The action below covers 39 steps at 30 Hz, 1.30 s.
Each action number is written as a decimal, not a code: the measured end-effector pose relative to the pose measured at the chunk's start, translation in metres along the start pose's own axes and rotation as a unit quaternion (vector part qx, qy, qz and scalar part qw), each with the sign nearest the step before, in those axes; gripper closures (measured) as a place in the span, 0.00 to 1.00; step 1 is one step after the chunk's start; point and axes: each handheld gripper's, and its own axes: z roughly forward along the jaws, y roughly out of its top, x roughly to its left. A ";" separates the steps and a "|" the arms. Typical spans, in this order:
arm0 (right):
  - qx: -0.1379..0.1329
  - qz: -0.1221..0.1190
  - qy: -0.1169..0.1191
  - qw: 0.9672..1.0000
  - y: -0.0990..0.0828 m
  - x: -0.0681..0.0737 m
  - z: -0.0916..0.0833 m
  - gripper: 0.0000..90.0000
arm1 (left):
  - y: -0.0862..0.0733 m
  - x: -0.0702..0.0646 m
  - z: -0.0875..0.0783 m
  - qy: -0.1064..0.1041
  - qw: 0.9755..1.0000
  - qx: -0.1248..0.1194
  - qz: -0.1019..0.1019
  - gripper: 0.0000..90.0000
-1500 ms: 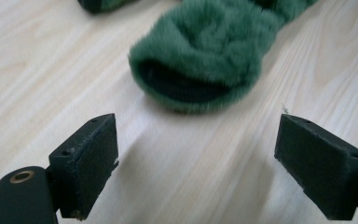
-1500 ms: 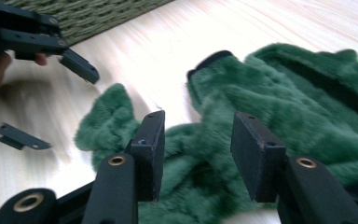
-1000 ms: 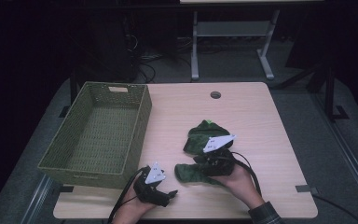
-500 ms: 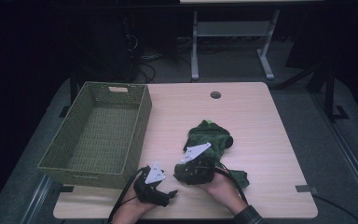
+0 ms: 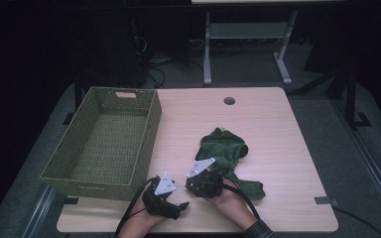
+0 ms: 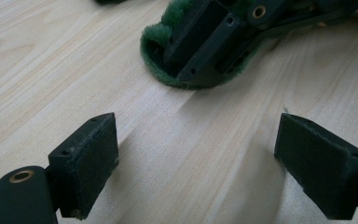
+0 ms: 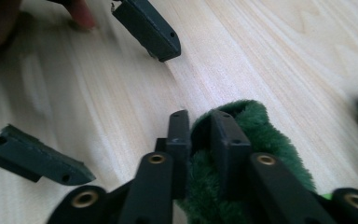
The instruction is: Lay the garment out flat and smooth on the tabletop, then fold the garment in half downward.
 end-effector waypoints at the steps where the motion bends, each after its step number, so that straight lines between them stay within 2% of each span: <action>1: 0.001 -0.005 -0.004 1.000 0.000 0.002 0.000 0.93 | 0.000 0.000 0.000 0.000 1.000 0.000 0.000 0.14; 4: -0.003 -0.017 -0.006 1.000 -0.001 0.005 0.000 0.96 | 0.000 0.000 0.000 0.002 1.000 0.001 0.002 0.14; 6: -0.002 -0.017 0.011 1.000 -0.001 0.004 -0.001 0.96 | 0.000 0.001 0.000 0.002 1.000 0.001 0.004 0.14; 10: -0.010 -0.011 0.030 0.999 -0.002 0.006 -0.002 0.96 | 0.000 0.001 0.000 0.001 1.000 0.001 0.003 0.14; 15: -0.029 -0.013 0.042 0.999 -0.001 0.005 -0.011 0.96 | 0.000 0.000 0.000 0.001 1.000 -0.002 -0.002 0.14; 18: -0.041 -0.002 0.051 0.998 -0.002 0.004 -0.019 0.96 | 0.000 0.000 0.000 0.001 1.000 -0.001 0.000 0.14; 20: -0.047 -0.003 0.051 0.998 -0.002 0.002 -0.024 0.96 | 0.001 0.000 0.001 0.001 1.000 -0.002 -0.001 0.14; 22: -0.053 0.011 0.059 0.997 -0.003 0.000 -0.026 0.96 | 0.001 0.000 0.001 0.001 1.000 -0.002 0.000 0.14; 23: -0.053 0.005 0.057 0.997 -0.004 -0.001 -0.026 0.96 | 0.001 0.000 0.000 0.001 1.000 -0.001 0.002 0.14; 24: -0.056 0.012 0.060 0.997 -0.003 -0.001 -0.027 0.96 | 0.001 0.000 0.001 0.001 1.000 -0.002 -0.001 0.14; 26: -0.060 0.005 0.060 0.996 -0.004 -0.001 -0.030 0.96 | 0.001 0.000 0.001 0.000 1.000 -0.002 -0.002 0.14; 27: -0.063 0.012 0.062 0.996 -0.003 0.000 -0.032 0.96 | 0.001 0.000 0.001 0.000 1.000 -0.002 -0.002 0.14; 30: -0.075 0.009 0.061 0.995 -0.005 -0.002 -0.039 0.96 | 0.001 0.000 0.001 0.000 1.000 -0.002 -0.002 0.14; 39: -0.105 0.029 0.046 0.993 -0.019 -0.016 -0.069 0.95 | 0.001 0.000 0.001 -0.001 1.000 -0.002 -0.002 0.14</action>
